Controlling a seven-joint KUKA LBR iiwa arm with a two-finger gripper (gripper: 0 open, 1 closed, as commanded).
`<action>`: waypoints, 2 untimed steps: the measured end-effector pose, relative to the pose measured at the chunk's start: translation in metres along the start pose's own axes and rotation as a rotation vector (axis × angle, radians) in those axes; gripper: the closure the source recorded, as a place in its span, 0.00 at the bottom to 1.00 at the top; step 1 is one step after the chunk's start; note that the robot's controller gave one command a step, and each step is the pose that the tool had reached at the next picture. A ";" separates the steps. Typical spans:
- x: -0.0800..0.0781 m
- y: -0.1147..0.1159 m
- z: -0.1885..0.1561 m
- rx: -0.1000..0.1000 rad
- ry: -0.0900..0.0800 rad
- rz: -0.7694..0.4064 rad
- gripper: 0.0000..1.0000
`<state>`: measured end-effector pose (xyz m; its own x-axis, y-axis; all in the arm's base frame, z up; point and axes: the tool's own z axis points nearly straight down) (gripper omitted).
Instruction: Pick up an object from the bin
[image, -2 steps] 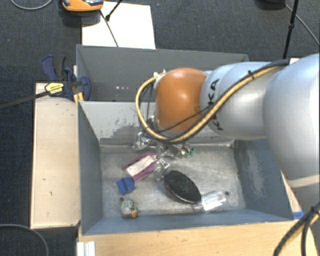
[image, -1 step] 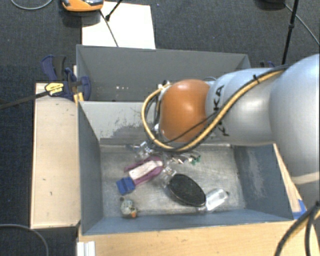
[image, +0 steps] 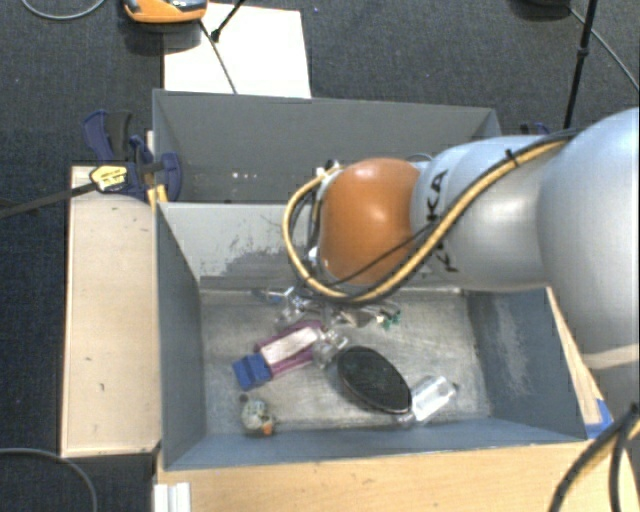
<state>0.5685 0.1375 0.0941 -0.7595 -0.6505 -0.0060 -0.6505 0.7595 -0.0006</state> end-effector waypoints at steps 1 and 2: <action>-0.002 0.032 -0.034 0.000 -0.001 -0.311 1.00; -0.001 0.032 -0.033 -0.001 0.001 -0.306 0.00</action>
Offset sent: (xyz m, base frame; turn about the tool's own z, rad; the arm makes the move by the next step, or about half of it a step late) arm -0.0207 0.0244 0.0329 -0.3111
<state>0.5485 0.1624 0.1276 -0.5279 -0.8493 -0.0048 -0.8493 0.5279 -0.0011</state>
